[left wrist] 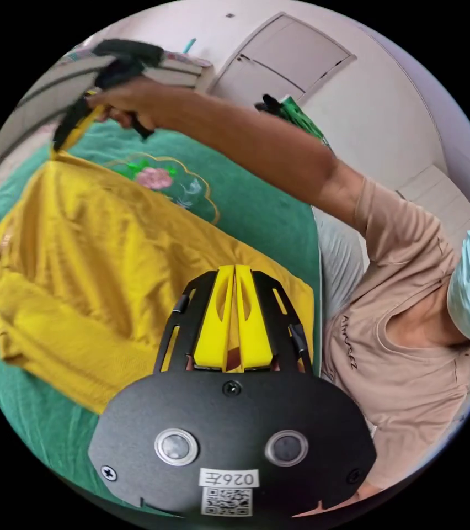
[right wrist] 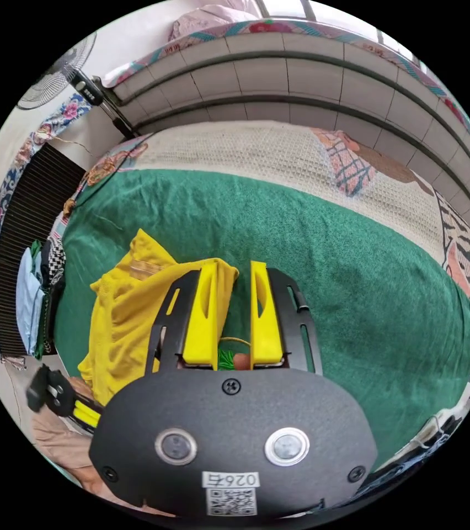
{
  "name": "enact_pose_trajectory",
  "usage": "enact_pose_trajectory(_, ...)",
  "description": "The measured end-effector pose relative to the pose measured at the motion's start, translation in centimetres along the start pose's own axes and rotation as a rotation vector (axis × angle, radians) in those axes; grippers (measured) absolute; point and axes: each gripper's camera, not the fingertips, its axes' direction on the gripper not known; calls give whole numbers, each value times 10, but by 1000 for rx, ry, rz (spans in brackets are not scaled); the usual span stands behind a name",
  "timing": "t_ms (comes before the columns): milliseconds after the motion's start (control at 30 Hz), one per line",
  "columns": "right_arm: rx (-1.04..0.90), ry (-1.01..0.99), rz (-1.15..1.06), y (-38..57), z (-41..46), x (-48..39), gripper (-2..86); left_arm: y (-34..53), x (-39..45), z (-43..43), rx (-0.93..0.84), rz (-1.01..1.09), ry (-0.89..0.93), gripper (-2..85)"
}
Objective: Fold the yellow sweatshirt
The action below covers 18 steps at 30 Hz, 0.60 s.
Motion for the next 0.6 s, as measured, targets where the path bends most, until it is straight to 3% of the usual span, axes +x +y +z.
enact_pose_trajectory(133, 158, 29, -41, 55, -55, -6, 49, 44, -68, -125, 174, -153, -343, -10)
enact_pose_trajectory(200, 197, 52, -96, 73, -70, -21, 38, 56, -111, -154, 212, -227, -416, -10)
enact_pose_trajectory(267, 197, 20, -163, 80, -70, -36, 28, 57, -162, -163, 202, -282, -413, -9)
enact_pose_trajectory(367, 114, 9, -261, 64, -38, -47, 5, 62, -251, -154, 24, -424, -426, -9)
enact_pose_trajectory(433, 13, 123, -237, 50, -22, -26, -9, 94, -274, -195, 180, -514, -294, -9)
enact_pose_trajectory(600, 170, 24, -228, 76, -97, 2, -13, 140, -254, -271, 380, -523, -403, -10)
